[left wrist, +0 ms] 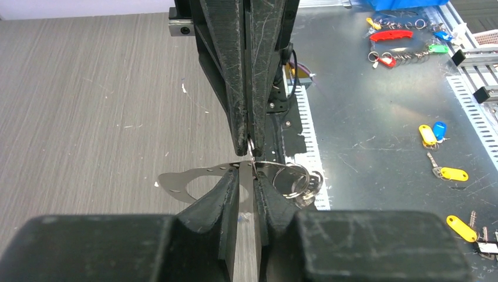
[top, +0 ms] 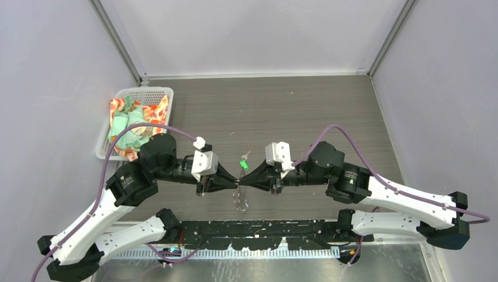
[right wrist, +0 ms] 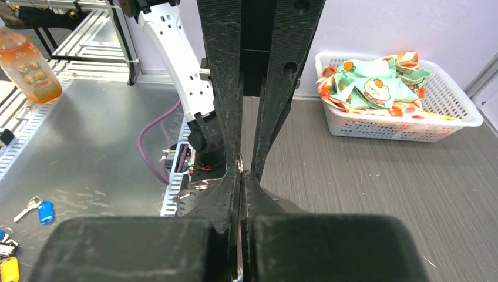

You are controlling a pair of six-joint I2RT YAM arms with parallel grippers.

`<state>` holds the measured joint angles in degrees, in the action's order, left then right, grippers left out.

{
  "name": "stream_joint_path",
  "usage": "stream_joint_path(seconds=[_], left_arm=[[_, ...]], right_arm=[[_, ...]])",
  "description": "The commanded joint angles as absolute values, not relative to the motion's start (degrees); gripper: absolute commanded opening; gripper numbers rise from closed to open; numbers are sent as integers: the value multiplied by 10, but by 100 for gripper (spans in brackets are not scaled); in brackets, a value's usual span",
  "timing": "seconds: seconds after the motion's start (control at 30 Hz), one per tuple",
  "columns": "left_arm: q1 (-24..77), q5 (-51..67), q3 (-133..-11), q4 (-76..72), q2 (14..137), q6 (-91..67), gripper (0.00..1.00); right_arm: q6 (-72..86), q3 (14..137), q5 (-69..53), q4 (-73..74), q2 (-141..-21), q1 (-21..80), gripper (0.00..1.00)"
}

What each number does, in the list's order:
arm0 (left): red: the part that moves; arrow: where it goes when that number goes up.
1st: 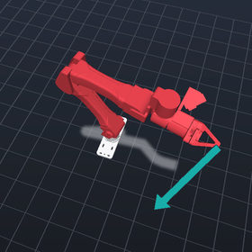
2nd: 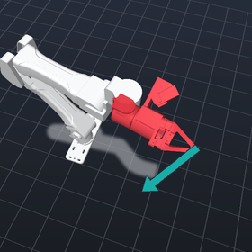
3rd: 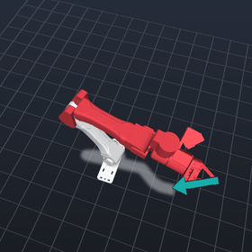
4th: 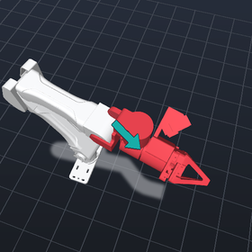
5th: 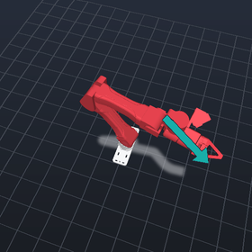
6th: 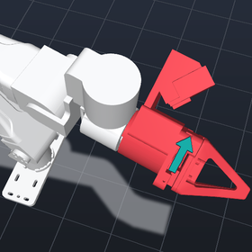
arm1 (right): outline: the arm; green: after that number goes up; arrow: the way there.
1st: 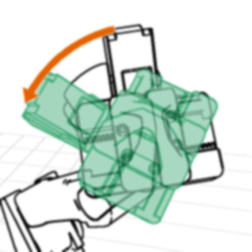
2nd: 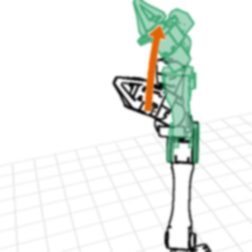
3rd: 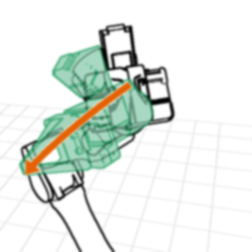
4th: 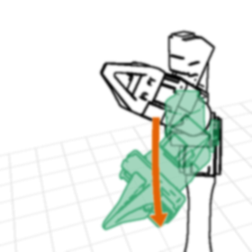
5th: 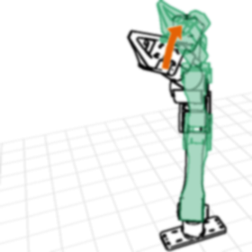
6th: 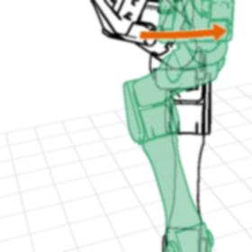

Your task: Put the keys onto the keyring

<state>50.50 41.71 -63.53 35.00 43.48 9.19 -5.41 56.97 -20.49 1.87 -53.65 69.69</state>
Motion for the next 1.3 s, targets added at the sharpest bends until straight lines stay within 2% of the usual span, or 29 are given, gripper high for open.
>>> stream_joint_path(seconds=[0.0, 0.07, 0.17, 0.33, 0.4, 0.43, 0.5, 0.53, 0.63, 0.7, 0.83, 0.9, 1.13, 1.27], left_arm=[[507, 440, -653, 325, 433, 99, 19], [507, 440, -655, 326, 434, 99, 23], [507, 434, -655, 329, 432, 104, 23], [507, 431, -652, 326, 432, 107, 7], [507, 426, -653, 324, 434, 107, 4], [507, 423, -653, 324, 434, 106, 7], [507, 423, -654, 328, 436, 109, 22], [507, 423, -654, 329, 434, 111, 26], [507, 422, -654, 330, 433, 115, 30], [507, 424, -654, 331, 432, 117, 31], [507, 426, -652, 331, 432, 118, 19], [507, 435, -652, 333, 432, 120, 17], [507, 456, -656, 362, 428, 153, 27], [507, 457, -657, 373, 429, 164, 28]], right_arm=[[-52, 602, -208, 20, -553, 700, 1], [-54, 606, -207, 25, -556, 700, 1], [-54, 606, -207, 25, -555, 700, 1], [-54, 611, -213, 32, -559, 700, 1], [-54, 616, -217, 41, -564, 700, 1], [-54, 620, -219, 46, -566, 700, 1], [-52, 626, -219, 57, -571, 700, 1], [-52, 627, -220, 60, -572, 700, 1], [-52, 623, -220, 55, -571, 700, 1], [-51, 622, -218, 54, -571, 700, 1], [-49, 622, -218, 53, -573, 700, 1], [-48, 622, -215, 55, -575, 700, 1], [-50, 619, -208, 53, -573, 700, 1], [-49, 619, -207, 54, -573, 700, 1]])
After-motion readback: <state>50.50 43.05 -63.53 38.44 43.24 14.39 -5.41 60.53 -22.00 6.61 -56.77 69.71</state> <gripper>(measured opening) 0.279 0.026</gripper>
